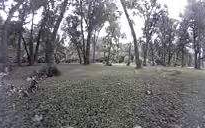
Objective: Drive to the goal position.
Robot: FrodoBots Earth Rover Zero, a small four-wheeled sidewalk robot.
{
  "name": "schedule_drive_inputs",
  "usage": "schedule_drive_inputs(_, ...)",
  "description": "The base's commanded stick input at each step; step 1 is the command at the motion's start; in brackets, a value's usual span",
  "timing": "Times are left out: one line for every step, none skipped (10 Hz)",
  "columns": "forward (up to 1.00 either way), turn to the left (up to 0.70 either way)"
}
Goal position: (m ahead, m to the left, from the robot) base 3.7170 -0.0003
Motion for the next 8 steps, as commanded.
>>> schedule_drive_inputs(0.70, 0.00)
schedule_drive_inputs(0.70, 0.00)
schedule_drive_inputs(0.70, 0.00)
schedule_drive_inputs(0.70, 0.00)
schedule_drive_inputs(0.70, 0.00)
schedule_drive_inputs(0.70, 0.00)
schedule_drive_inputs(0.70, 0.00)
schedule_drive_inputs(0.70, 0.00)
